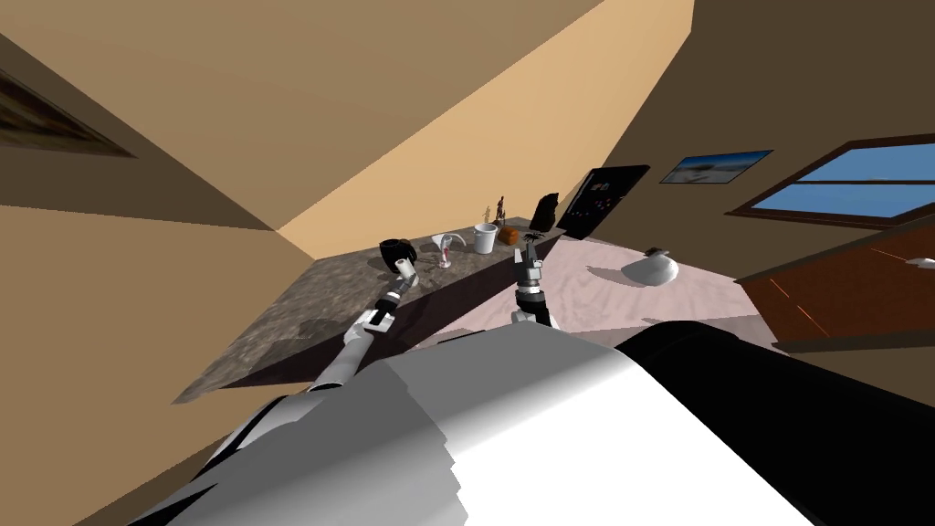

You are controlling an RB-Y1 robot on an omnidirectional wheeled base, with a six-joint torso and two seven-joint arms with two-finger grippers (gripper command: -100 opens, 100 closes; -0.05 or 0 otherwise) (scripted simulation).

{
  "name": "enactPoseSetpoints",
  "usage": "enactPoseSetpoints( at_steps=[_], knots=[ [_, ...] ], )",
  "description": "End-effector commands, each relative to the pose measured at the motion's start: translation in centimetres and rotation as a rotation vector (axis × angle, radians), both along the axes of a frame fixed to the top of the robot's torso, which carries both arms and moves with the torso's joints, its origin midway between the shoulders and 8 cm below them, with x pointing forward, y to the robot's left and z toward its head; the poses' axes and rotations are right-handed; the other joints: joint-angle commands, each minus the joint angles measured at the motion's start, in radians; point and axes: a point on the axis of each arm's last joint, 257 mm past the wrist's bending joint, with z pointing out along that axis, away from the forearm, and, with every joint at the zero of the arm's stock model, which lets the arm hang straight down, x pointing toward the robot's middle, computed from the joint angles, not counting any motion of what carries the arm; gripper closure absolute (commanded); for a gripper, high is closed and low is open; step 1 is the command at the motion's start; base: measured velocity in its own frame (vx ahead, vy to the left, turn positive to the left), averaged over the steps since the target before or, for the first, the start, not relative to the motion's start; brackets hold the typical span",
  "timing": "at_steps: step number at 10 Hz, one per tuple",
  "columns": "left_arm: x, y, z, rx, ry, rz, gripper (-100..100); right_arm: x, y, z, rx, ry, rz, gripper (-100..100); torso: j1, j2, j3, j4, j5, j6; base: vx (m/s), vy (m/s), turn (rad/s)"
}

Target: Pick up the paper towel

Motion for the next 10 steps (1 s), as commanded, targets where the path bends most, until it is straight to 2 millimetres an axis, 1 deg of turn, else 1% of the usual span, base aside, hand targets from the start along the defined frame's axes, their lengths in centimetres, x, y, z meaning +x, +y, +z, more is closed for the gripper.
enactPoseSetpoints(
  at_steps=[1, 2, 3, 5, 6, 7, 8, 9, 10],
  knots=[
    [1.0, -1.1, 0.4, 0.004, -0.007, -0.027, -100, 0.0, 0.0, 0.0, 0.000, 0.000, 0.000, 0, 0.000, 0.000, 0.000, 0.000, 0.000, 0.000, -0.038, -0.005, 0.138],
    [1.8, -0.9, 0.7, 0.008, -0.007, -0.021, -100, 0.0, 0.0, 0.0, 0.000, 0.000, 0.000, 0, 0.000, 0.001, 0.001, 0.000, 0.000, 0.000, -0.048, -0.009, 0.080],
    [2.5, -1.7, 0.6, 0.014, -0.003, -0.042, -100, 0.0, 0.0, 0.0, 0.000, 0.000, 0.000, 0, 0.000, 0.002, 0.001, 0.000, 0.000, 0.000, -0.058, -0.008, 0.125],
    [3.8, -1.4, 1.3, 0.021, -0.004, -0.032, -100, 0.0, 0.0, 0.0, 0.000, 0.000, 0.000, 0, -0.001, 0.003, 0.002, 0.001, 0.000, 0.000, -0.042, -0.014, 0.032],
    [4.5, -2.3, 1.7, 0.029, -0.011, -0.057, -100, 0.0, 0.0, 0.0, 0.000, 0.000, 0.000, 0, -0.001, 0.001, 0.001, 0.000, 0.000, 0.000, -0.039, -0.006, 0.151],
    [5.5, -1.9, 2.1, 0.036, -0.007, -0.045, -100, 0.0, 0.0, 0.0, 0.000, 0.000, 0.000, 0, 0.000, 0.002, 0.001, 0.000, 0.000, 0.000, -0.044, -0.011, 0.070],
    [5.1, -2.0, 1.8, 0.031, -0.008, -0.048, -100, 0.0, 0.0, 0.0, 0.000, 0.000, 0.000, 0, -0.001, 0.002, 0.001, 0.000, 0.000, 0.000, -0.016, -0.004, -0.003],
    [5.1, -2.0, 1.9, 0.032, -0.008, -0.048, 100, 0.0, 0.0, 0.0, 0.000, 0.000, 0.000, 0, 0.000, 0.001, 0.001, 0.000, 0.000, 0.000, 0.000, 0.000, 0.000],
    [5.1, -2.0, 1.9, 0.032, -0.008, -0.047, 100, 0.0, 0.0, 0.0, 0.000, 0.000, 0.000, 0, 0.000, 0.000, 0.000, 0.000, 0.000, 0.000, 0.000, 0.000, 0.000]
  ],
)
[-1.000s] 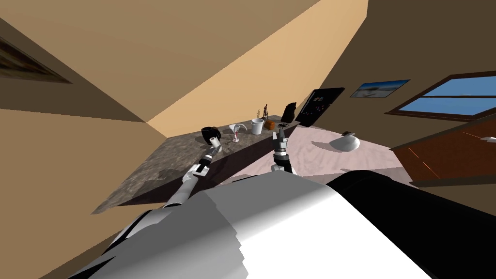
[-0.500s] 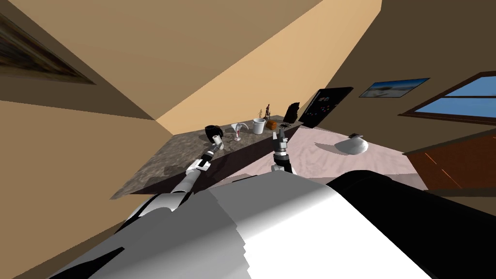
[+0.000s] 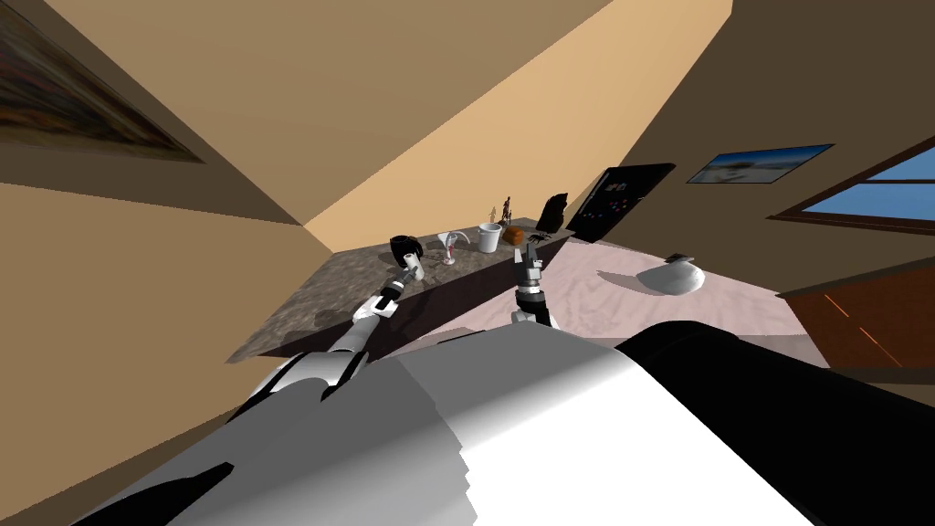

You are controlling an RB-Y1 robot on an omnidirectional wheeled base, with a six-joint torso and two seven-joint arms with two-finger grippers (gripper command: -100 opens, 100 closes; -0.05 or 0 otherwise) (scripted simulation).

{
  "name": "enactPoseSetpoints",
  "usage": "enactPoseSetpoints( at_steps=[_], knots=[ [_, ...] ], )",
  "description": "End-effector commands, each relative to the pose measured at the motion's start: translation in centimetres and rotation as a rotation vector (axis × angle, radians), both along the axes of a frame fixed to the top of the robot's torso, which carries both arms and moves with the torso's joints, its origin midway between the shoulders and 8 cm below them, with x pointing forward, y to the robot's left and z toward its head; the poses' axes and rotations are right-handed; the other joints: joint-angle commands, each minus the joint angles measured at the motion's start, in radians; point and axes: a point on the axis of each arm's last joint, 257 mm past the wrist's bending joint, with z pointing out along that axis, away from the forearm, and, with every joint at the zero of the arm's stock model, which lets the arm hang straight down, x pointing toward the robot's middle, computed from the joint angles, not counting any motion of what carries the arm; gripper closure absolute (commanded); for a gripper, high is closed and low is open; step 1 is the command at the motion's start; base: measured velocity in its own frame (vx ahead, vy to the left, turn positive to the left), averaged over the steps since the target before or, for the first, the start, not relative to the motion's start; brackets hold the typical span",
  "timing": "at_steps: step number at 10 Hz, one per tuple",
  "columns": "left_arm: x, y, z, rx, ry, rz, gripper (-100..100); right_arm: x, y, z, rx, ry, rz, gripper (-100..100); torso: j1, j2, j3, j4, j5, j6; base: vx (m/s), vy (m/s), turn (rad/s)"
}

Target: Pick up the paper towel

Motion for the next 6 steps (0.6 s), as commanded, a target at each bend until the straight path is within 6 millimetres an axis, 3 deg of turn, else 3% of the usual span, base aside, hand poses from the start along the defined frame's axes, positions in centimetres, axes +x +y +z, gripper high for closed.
enactPoseSetpoints(
  at_steps=[1, 3, 4, 5, 6],
  knots=[
    [0.0, 0.0, 0.0, 0.000, 0.000, 0.000, 100, 0.0, 0.0, 0.0, 0.000, 0.000, 0.000, 0, 0.000, 0.000, 0.000, 0.000, 0.000, 0.000, 0.000, 0.000, 0.000],
    [0.0, 0.0, 0.0, -0.001, 0.000, 0.000, 100, 0.0, 0.0, 0.0, 0.000, 0.000, 0.000, 0, 0.000, 0.000, 0.000, 0.000, 0.000, 0.000, 0.000, 0.000, 0.000],
    [0.0, 0.0, 0.0, -0.001, 0.000, 0.000, 0, 0.0, 0.0, 0.0, 0.000, 0.000, 0.000, 0, 0.000, 0.000, 0.000, 0.000, 0.000, 0.000, 0.000, 0.000, 0.000],
    [-0.9, 1.0, -0.8, -0.010, 0.013, 0.024, 100, 0.0, 0.0, 0.0, 0.000, 0.000, 0.000, 0, 0.000, 0.000, 0.000, 0.000, 0.000, 0.000, 0.039, 0.008, -0.144],
    [-1.3, 0.7, -0.8, -0.013, 0.009, 0.018, 100, 0.0, 0.0, 0.0, 0.000, 0.000, 0.000, 0, 0.000, -0.002, -0.001, -0.001, 0.000, 0.001, 0.051, 0.016, -0.079]
  ],
)
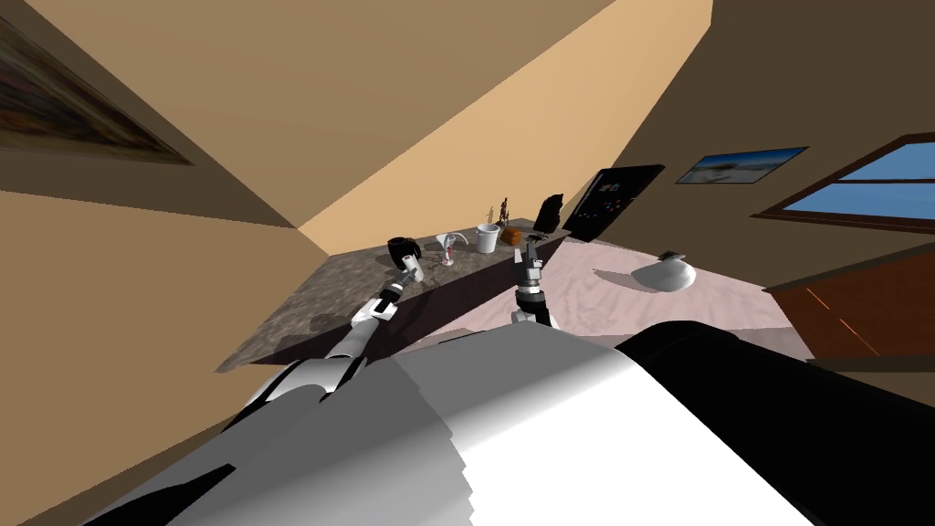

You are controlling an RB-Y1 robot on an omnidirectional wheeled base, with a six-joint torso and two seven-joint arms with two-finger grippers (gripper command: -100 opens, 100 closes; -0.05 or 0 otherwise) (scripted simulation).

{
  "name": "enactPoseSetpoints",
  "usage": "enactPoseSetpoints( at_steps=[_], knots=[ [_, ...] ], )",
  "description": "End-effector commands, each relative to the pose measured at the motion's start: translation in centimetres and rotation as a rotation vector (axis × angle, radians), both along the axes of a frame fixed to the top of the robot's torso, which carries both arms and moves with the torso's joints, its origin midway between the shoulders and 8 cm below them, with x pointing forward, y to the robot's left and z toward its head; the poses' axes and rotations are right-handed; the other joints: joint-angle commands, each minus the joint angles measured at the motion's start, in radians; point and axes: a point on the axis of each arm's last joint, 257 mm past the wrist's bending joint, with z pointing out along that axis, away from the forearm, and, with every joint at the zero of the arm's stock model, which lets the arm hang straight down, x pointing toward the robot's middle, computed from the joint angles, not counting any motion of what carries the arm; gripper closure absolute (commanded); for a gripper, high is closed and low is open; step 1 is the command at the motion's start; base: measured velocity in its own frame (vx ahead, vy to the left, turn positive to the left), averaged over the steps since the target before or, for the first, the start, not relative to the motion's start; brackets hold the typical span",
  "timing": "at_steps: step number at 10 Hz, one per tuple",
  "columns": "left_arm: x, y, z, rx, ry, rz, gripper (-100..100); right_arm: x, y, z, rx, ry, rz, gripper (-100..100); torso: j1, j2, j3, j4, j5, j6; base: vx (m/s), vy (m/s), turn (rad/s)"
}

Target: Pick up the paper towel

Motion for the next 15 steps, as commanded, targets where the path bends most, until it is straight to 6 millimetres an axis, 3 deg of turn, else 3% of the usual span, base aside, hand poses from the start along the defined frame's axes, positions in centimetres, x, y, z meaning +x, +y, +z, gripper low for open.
enactPoseSetpoints(
  at_steps=[1, 2, 4, 5, 7, 8, 9, 14, 15],
  knots=[
    [-0.4, -0.1, 0.1, -0.004, -0.002, -0.002, 100, 0.0, 0.0, 0.0, 0.000, 0.000, 0.000, 0, 0.000, 0.000, 0.000, 0.000, 0.000, 0.000, 0.031, 0.010, -0.012],
    [-1.2, 1.1, -0.6, -0.010, 0.009, 0.026, 100, 0.0, 0.0, 0.0, 0.000, 0.000, 0.000, 0, 0.000, 0.000, 0.000, 0.000, 0.000, 0.000, 0.052, 0.005, -0.145],
    [-2.3, 0.6, -0.7, -0.016, 0.001, 0.013, 100, 0.0, 0.0, 0.0, 0.000, 0.000, 0.000, 0, 0.000, -0.002, -0.002, -0.003, 0.001, 0.001, 0.037, 0.011, -0.026],
    [-3.0, 1.7, -1.0, -0.020, 0.006, 0.040, 100, 0.0, 0.0, 0.0, 0.000, 0.000, 0.000, 0, -0.001, -0.001, -0.002, -0.004, 0.002, 0.001, 0.040, 0.014, -0.127],
    [-4.2, 1.6, -1.6, -0.024, 0.010, 0.035, 100, 0.0, 0.0, 0.0, 0.000, 0.000, 0.000, 0, -0.001, -0.003, -0.005, -0.007, 0.003, 0.002, 0.034, 0.008, -0.041],
    [-4.2, 1.4, -1.2, -0.025, 0.003, 0.030, 100, 0.0, 0.0, 0.0, 0.000, 0.000, 0.000, 0, -0.001, -0.002, -0.005, -0.008, 0.004, 0.001, 0.007, -0.004, 0.016],
    [-4.9, 2.5, -1.5, -0.026, 0.007, 0.059, 100, 0.0, 0.0, 0.0, 0.000, 0.000, 0.000, 0, -0.001, -0.001, -0.006, -0.009, 0.005, 0.001, 0.036, -0.002, -0.143],
    [-8.1, 3.0, -1.8, -0.032, 0.004, 0.070, 100, 0.0, 0.0, 0.0, 0.000, 0.000, 0.000, 0, 0.000, -0.004, -0.008, -0.011, 0.006, 0.001, 0.036, 0.010, -0.054],
    [-8.7, 4.3, -1.6, -0.028, 0.004, 0.100, 100, 0.0, 0.0, 0.0, 0.000, 0.000, 0.000, 0, 0.000, -0.003, -0.008, -0.013, 0.007, 0.000, 0.040, 0.003, -0.124]
  ],
)
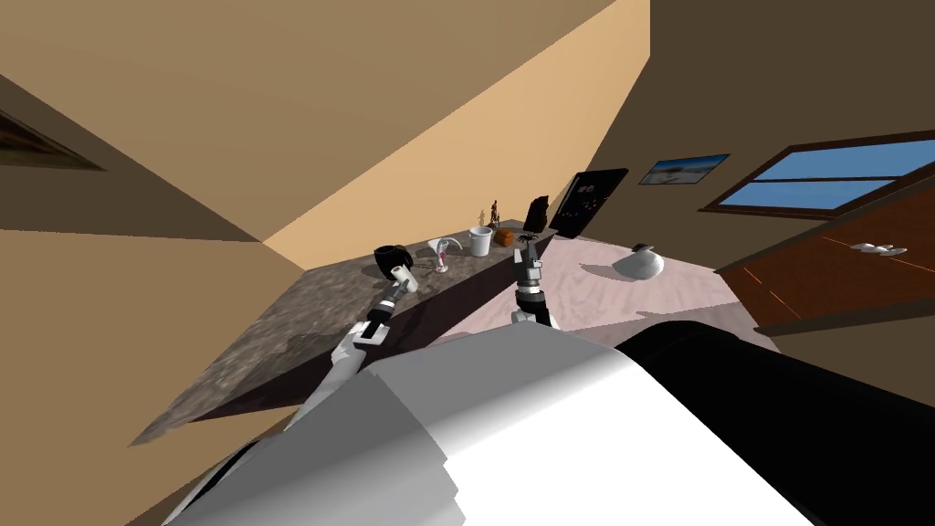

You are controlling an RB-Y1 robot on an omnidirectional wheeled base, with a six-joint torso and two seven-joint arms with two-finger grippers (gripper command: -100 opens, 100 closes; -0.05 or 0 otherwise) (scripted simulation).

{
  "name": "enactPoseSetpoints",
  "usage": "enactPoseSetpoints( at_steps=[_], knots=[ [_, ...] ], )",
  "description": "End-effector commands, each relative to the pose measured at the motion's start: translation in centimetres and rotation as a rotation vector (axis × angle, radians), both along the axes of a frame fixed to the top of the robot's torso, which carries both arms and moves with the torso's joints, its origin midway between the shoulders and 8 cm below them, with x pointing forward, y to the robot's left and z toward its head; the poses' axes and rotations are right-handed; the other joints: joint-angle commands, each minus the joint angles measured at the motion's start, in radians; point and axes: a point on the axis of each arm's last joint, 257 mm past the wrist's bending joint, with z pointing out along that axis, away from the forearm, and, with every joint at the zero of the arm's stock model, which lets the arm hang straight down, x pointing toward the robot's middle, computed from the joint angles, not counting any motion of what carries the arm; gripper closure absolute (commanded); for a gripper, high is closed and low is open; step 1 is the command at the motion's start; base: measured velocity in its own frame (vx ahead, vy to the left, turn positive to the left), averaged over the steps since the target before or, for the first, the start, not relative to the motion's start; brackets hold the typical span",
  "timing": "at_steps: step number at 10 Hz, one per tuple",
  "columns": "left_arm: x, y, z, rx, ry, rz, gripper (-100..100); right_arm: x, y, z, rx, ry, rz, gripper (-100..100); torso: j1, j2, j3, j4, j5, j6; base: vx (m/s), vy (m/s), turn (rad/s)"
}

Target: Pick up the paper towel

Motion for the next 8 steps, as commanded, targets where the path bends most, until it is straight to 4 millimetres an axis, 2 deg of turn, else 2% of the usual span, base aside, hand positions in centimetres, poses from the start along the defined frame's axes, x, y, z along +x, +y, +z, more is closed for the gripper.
enactPoseSetpoints(
  at_steps=[1, 2, 3, 5, 6, 8],
  knots=[
    [-1.3, 0.5, -0.2, 0.001, 0.005, 0.012, 100, 0.0, 0.0, 0.0, 0.000, 0.000, 0.000, 0, 0.000, 0.000, 0.000, 0.000, 0.000, 0.000, 0.040, 0.012, -0.075],
    [-1.9, 0.3, -0.2, 0.000, 0.003, 0.008, 100, 0.0, 0.0, 0.0, 0.000, 0.000, 0.000, 0, 0.001, 0.000, 0.000, -0.001, 0.000, -0.001, 0.023, 0.012, 0.008],
    [-2.5, 1.6, -0.1, 0.007, 0.007, 0.039, 100, 0.0, 0.0, 0.0, 0.000, 0.000, 0.000, 0, 0.001, 0.001, 0.000, -0.001, 0.001, -0.002, 0.041, 0.013, -0.112],
    [-4.0, 1.3, -0.1, 0.005, 0.006, 0.032, 100, 0.0, 0.0, 0.0, 0.000, 0.000, 0.000, 0, 0.002, 0.000, -0.001, -0.002, 0.001, -0.002, 0.035, 0.013, -0.042],
    [-4.7, 2.6, 0.0, 0.014, 0.011, 0.064, 100, 0.0, 0.0, 0.0, 0.000, 0.000, 0.000, 0, 0.002, 0.001, -0.001, -0.002, 0.001, -0.003, 0.041, 0.021, -0.132],
    [-6.1, 2.5, -0.3, 0.014, 0.017, 0.061, 100, 0.0, 0.0, 0.0, 0.000, 0.000, 0.000, 0, 0.003, 0.000, -0.002, -0.003, 0.002, -0.003, 0.037, 0.012, -0.034]
  ],
)
